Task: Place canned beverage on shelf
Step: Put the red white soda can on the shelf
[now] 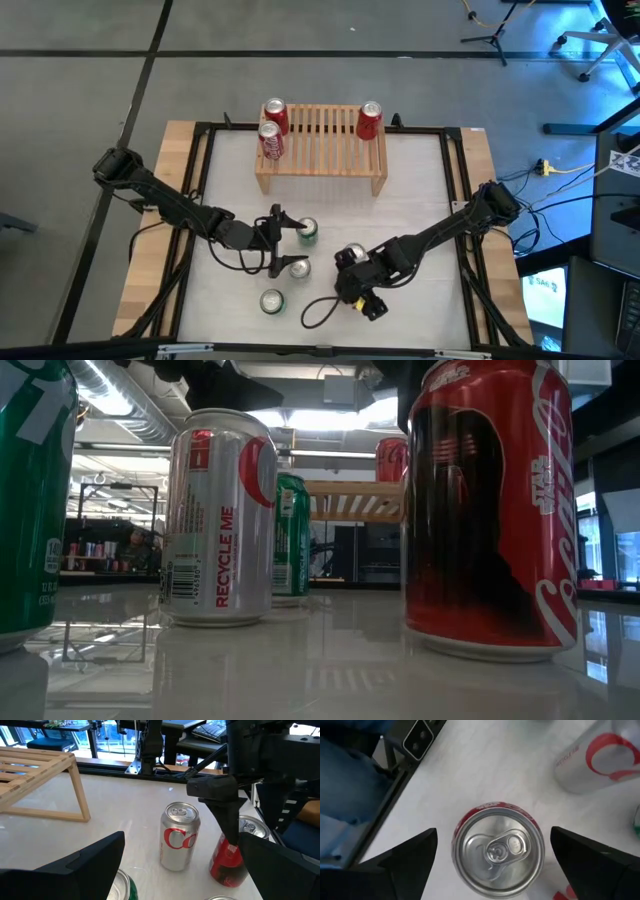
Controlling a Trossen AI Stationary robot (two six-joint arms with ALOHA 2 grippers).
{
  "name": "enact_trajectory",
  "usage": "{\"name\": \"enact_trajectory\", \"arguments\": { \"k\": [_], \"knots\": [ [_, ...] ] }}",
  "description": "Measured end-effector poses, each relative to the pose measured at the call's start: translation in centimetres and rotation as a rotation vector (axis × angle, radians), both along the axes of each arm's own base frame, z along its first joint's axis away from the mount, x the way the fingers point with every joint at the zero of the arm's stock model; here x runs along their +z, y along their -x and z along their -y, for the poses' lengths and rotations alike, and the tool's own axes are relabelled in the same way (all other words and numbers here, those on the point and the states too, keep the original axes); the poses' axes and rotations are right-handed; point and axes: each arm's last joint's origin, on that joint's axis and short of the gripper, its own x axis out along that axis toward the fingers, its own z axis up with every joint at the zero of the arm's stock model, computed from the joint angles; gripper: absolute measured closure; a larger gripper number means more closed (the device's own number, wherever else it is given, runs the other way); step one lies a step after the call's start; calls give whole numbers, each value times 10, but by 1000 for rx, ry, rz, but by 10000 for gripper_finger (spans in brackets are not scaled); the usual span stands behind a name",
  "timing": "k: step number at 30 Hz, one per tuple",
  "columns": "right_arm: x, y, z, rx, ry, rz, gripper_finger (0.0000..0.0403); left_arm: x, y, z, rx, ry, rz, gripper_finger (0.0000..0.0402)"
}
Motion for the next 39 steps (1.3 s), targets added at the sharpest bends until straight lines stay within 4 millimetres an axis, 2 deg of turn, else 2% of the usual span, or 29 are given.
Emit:
{"name": "enact_trajectory", "arguments": {
  "k": [18,31,39],
  "knots": [
    [1,0,0,39,15,19,22,0,0,0,0,0,0,20],
    [-12,-1,-1,105,50,-25,22,0,0,0,0,0,0,20],
    [-12,-1,-1,101,51,-23,30,0,0,0,0,0,0,20]
  ]
}}
